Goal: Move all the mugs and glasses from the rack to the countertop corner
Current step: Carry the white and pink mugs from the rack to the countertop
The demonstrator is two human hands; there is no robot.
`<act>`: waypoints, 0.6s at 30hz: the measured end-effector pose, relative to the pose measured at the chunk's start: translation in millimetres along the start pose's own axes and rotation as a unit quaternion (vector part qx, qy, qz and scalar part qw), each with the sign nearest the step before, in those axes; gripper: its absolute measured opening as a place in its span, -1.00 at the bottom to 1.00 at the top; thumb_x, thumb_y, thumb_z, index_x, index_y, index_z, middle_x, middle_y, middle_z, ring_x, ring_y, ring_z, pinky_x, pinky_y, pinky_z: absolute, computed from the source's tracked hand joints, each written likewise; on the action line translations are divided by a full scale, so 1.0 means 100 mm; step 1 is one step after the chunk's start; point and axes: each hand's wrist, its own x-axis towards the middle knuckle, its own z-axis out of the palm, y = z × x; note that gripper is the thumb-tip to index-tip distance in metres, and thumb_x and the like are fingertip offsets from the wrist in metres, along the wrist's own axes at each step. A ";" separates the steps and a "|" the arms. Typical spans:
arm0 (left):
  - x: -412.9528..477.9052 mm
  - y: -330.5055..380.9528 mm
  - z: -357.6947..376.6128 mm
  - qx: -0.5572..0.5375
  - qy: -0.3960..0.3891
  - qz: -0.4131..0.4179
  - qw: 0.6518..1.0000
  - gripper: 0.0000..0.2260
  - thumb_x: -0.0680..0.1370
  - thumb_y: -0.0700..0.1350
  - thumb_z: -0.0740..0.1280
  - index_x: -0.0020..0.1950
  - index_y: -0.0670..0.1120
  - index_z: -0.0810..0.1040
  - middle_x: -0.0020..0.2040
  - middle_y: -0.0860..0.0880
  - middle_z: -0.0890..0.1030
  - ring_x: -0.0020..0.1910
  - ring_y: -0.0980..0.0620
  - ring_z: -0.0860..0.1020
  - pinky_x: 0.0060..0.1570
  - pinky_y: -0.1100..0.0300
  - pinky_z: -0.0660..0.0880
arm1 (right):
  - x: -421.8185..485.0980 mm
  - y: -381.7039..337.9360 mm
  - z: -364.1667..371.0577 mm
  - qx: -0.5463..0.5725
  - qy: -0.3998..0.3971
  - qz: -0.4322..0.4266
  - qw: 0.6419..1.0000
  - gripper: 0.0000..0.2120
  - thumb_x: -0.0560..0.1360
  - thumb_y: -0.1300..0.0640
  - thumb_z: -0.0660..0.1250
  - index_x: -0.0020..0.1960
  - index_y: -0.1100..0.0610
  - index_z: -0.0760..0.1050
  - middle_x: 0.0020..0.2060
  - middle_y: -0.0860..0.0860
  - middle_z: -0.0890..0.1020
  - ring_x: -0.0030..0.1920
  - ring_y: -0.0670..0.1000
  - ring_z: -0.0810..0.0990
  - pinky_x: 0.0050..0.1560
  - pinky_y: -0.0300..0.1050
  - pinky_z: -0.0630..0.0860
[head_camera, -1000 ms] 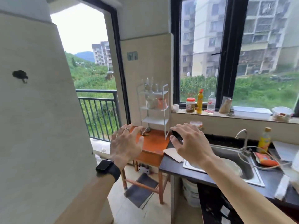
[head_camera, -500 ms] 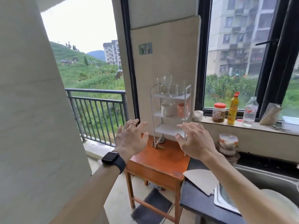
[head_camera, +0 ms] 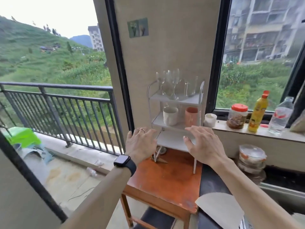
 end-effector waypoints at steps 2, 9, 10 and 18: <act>0.31 -0.06 0.22 -0.007 -0.024 0.010 1.000 -0.59 0.58 0.11 0.14 0.45 0.21 0.37 0.42 -0.02 0.48 0.42 -0.09 0.36 0.39 -0.06 0.25 | 0.17 0.06 0.19 0.001 -0.010 0.029 1.000 -0.55 0.60 -0.15 0.17 0.46 -0.07 0.41 0.42 -0.07 0.49 0.47 0.05 0.33 0.38 0.06 0.38; 1.39 -0.19 0.79 -0.296 -0.174 -0.029 0.939 -0.54 0.59 0.09 0.25 0.48 0.08 0.33 -0.13 0.09 0.56 -0.15 0.09 0.56 -0.10 0.20 0.54 | 0.86 0.26 0.80 0.221 -0.016 0.241 0.945 -0.58 0.59 -0.10 0.25 0.44 -0.15 0.38 0.23 -0.04 0.59 0.30 0.06 0.52 0.18 -0.09 0.37; 1.53 -0.20 0.86 -0.325 -0.188 -0.031 0.926 -0.54 0.60 0.09 0.26 0.49 0.07 0.31 -0.15 0.11 0.54 -0.21 0.14 0.54 -0.19 0.28 0.50 | 0.97 0.28 0.86 0.253 -0.005 0.273 0.928 -0.57 0.59 -0.10 0.26 0.45 -0.15 0.36 0.20 -0.04 0.60 0.28 0.05 0.52 0.16 -0.10 0.36; 2.06 -0.18 1.26 -0.504 -0.284 -0.043 0.815 -0.46 0.60 0.19 0.28 0.52 0.11 0.21 0.09 0.05 0.64 -0.03 0.08 0.68 -0.13 0.14 0.57 | 1.54 0.42 1.33 0.386 0.024 0.399 0.832 -0.57 0.55 -0.24 0.26 0.35 -0.11 0.38 0.04 -0.03 0.61 0.05 0.07 0.66 0.16 0.11 0.60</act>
